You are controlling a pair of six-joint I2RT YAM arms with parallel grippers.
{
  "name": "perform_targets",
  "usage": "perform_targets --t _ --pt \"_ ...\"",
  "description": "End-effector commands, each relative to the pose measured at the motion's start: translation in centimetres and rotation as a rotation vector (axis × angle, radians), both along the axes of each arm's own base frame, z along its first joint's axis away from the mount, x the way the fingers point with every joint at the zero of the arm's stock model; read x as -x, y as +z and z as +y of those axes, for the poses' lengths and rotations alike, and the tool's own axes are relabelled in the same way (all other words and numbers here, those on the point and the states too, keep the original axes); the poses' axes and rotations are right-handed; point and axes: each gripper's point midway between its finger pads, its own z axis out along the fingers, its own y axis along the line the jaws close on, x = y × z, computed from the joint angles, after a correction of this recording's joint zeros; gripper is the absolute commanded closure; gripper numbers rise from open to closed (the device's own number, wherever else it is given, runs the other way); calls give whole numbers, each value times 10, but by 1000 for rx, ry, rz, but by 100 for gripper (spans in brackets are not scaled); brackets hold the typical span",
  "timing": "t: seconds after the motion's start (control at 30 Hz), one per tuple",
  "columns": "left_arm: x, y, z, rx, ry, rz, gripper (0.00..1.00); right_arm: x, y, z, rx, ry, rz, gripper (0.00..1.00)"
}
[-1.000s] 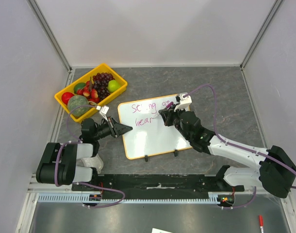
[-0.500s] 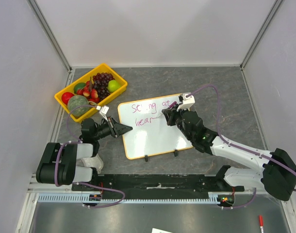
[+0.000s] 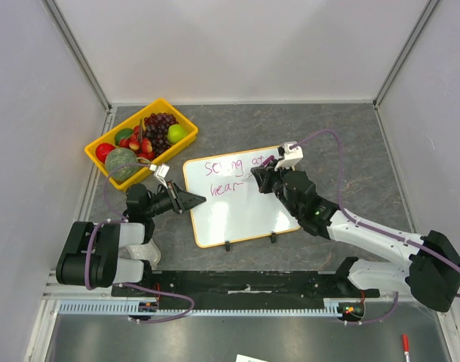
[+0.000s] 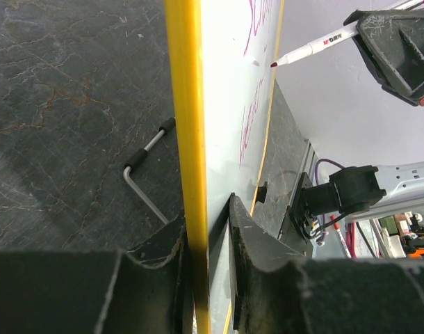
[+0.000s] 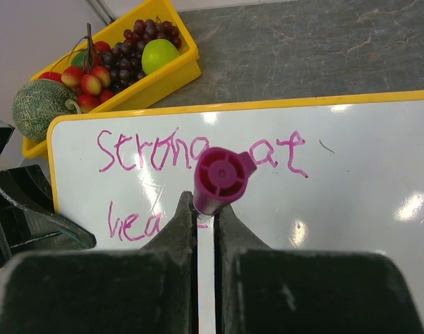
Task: Write a sentence on the whiteboard
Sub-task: Pick up the sentence from the whiteboard.
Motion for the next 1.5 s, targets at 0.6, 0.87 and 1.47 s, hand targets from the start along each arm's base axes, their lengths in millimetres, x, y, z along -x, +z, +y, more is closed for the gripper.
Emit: perform_targets --t 0.6,0.87,1.47 --pt "-9 -4 2 -48 11 -61 98 -8 -2 7 -6 -1 -4 100" --pt "-8 -4 2 -48 9 -60 98 -2 -13 4 4 16 18 100" --pt "-8 -4 1 -48 8 -61 98 10 -35 -4 19 23 67 100"
